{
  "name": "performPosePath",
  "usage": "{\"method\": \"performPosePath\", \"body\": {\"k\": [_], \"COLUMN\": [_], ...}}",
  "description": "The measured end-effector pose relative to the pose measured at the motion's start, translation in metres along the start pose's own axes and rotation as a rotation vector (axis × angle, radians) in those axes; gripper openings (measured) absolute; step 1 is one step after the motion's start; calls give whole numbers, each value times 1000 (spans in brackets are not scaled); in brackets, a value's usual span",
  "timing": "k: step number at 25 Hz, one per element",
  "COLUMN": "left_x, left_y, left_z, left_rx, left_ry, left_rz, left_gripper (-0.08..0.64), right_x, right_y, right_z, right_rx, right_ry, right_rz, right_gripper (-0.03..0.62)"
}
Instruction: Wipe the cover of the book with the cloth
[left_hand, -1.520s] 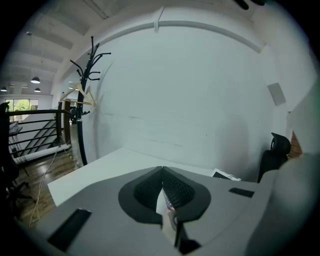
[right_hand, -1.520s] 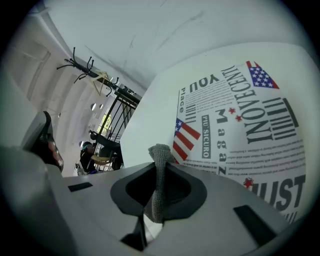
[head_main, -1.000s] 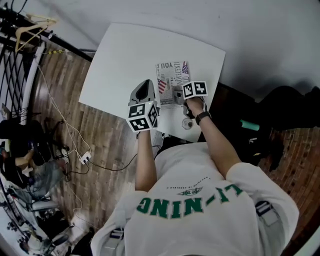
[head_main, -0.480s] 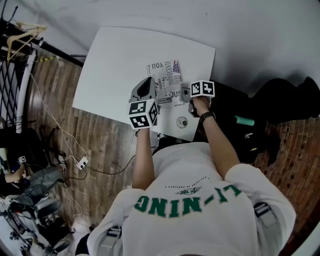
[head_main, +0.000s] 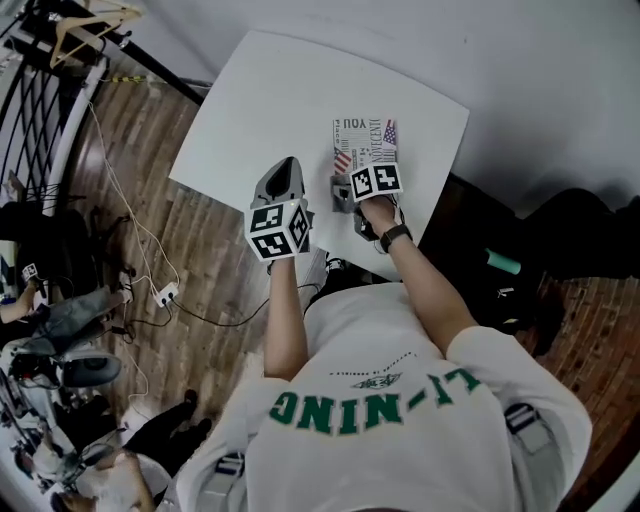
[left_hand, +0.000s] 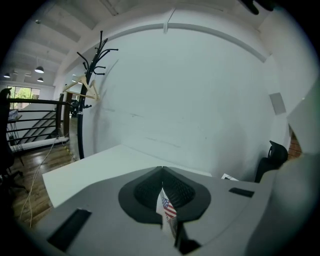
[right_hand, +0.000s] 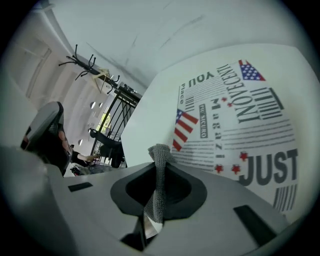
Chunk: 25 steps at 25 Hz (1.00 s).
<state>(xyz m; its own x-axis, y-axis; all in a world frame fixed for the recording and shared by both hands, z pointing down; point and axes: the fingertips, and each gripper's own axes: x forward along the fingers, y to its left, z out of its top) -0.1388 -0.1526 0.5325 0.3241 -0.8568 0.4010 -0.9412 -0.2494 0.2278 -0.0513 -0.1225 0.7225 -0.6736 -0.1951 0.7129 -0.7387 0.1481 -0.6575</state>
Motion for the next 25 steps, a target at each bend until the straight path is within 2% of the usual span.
{"method": "performPosePath", "body": {"k": [4, 8, 18, 22, 25], "left_x": [-9, -1, 47, 62, 68], "left_y": [12, 7, -70, -101, -117], "left_z": [-5, -12, -10, -10, -8], "left_rx": [-6, -13, 38, 60, 75], "left_ry": [3, 20, 45, 55, 56], "left_rz": [20, -3, -181, -239, -264], "left_gripper": [11, 11, 12, 11, 11], "right_x": [12, 0, -78, -107, -116], "right_y": [3, -11, -87, -117, -129], "right_z": [-13, -15, -17, -23, -24], "right_rx": [-28, -26, 51, 51, 70], "right_ry": [32, 8, -108, -117, -128], "right_rz": [-18, -44, -162, -235, -252], "right_gripper": [41, 41, 41, 40, 40]}}
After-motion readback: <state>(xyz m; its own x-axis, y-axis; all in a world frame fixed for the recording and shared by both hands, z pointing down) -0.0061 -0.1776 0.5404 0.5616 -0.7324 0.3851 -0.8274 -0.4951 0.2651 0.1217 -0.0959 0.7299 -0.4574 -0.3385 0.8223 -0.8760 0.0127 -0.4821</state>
